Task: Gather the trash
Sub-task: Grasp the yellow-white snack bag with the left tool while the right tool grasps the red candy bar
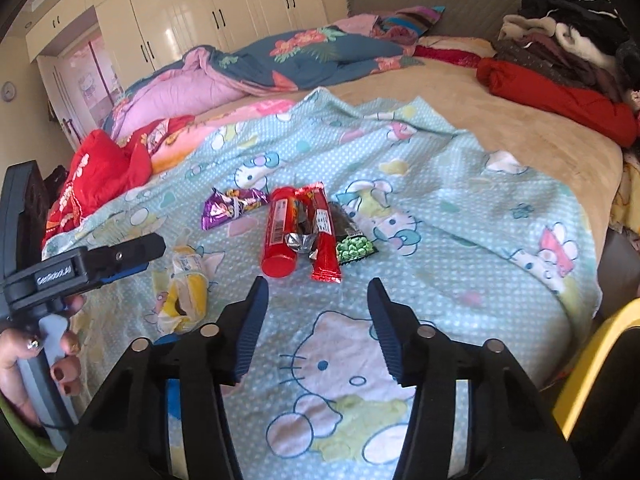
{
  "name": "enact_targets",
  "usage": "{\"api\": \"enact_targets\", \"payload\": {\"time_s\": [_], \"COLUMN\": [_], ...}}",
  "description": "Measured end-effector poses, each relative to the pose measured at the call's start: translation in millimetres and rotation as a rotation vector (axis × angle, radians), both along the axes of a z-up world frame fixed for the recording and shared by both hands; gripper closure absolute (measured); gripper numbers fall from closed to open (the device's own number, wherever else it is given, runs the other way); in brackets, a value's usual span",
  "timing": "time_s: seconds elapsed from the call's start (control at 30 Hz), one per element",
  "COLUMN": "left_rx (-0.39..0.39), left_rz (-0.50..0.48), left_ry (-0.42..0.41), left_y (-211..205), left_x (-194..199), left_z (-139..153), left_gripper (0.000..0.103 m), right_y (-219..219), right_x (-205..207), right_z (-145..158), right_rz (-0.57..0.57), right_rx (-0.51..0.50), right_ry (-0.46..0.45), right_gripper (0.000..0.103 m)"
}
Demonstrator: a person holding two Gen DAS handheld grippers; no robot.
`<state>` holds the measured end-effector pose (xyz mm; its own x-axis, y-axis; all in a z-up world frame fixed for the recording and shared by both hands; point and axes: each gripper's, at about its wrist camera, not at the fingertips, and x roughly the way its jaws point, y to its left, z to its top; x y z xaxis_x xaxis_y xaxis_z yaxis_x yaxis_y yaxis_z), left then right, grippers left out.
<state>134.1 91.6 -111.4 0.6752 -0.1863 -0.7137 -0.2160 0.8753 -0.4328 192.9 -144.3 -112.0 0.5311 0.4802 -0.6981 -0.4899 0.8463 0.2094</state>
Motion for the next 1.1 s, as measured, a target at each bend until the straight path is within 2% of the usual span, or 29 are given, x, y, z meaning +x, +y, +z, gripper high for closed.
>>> {"api": "enact_targets", "payload": {"time_s": [0.33,0.53,0.57,0.73,1.0,1.1], "left_rx": [-0.102,-0.135,-0.134,-0.130,-0.124,-0.115], "left_rz": [-0.020,-0.035,-0.036,-0.040,-0.038,-0.043], "left_ry": [0.066,0.098,0.099,0.099,0.104,0.103], "left_y": [-4.4,-10.7,-11.2,-12.8,-12.5,-13.1], "left_x": [2.9,4.5,4.7,4.6,4.4,5.5], "left_z": [-26.1,-39.7,-40.5,-41.9,-44.0,-43.5], "left_gripper": [0.050,0.051,0.051,0.052,0.059,0.066], "right_y": [13.8,16.8,16.8,12.7,-18.2,-29.1], "right_x": [25.1,33.4,34.1,28.0,5.5,-3.6], "right_z": [-22.8,-29.0,-29.5,-27.2,-25.0,-21.6], "right_rz": [0.002,-0.001,0.003,-0.004,-0.078,-0.094], "right_rx": [-0.015,-0.007,-0.002,0.027,0.097,0.121], "right_ry": [0.042,0.048,0.052,0.037,0.046,0.048], "right_gripper": [0.067,0.078,0.083,0.083,0.083,0.083]}}
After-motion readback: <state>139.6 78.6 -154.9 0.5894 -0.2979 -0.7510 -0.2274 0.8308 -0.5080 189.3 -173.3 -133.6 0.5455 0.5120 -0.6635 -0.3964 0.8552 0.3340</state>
